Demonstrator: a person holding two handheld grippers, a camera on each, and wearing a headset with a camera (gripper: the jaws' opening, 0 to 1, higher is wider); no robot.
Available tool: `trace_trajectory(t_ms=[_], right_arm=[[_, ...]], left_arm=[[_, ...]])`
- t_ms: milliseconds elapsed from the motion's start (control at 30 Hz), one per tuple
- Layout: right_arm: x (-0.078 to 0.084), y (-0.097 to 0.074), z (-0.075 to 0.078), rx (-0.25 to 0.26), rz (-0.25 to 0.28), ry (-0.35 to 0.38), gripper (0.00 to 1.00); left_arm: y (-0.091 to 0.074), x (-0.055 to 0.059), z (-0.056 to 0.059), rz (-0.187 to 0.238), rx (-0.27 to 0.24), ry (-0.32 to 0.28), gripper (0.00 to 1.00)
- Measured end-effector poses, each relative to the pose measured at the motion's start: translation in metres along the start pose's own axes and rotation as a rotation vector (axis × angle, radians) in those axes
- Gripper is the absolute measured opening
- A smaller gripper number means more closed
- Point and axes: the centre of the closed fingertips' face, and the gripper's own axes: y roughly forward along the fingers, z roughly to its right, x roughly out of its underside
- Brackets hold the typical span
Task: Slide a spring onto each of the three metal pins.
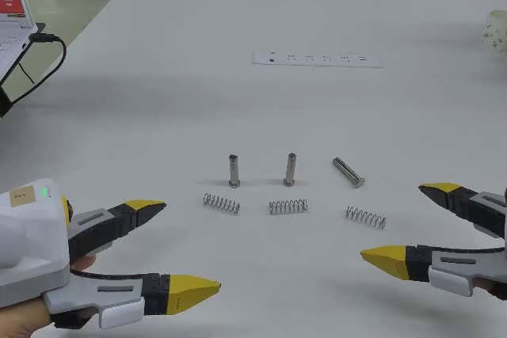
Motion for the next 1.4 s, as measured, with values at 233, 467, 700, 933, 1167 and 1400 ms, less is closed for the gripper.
trace_trajectory(t_ms=[233,467,700,933,1167,1400], right_arm=[[0.0003,0.0005,-0.0004,-0.001,-0.001,0.000,0.84],[0.0010,0.0005,0.0000,0.000,-0.002,0.001,0.84],[0.0010,0.0008,-0.0004,-0.001,-0.001,0.002,0.84],[0.0015,0.0007,0.0000,-0.002,-0.004,0.002,0.84],[0.0015,0.0001,0.0006,-0.002,-0.007,-0.001,0.84],[0.0015,0.0003,0.0013,-0.005,-0.010,-0.003,0.84]], left_arm=[[0.0000,0.0000,0.0003,0.001,0.001,-0.003,0.83],[-0.0003,0.0003,0.0004,0.000,0.002,-0.004,0.83],[-0.0006,0.0002,0.0003,0.000,0.001,-0.003,0.82],[-0.0004,0.0010,0.0006,-0.005,0.004,-0.002,0.82],[0.0000,0.0014,0.0008,-0.008,0.007,-0.002,0.82],[0.0005,0.0015,0.0012,-0.010,0.008,-0.002,0.82]])
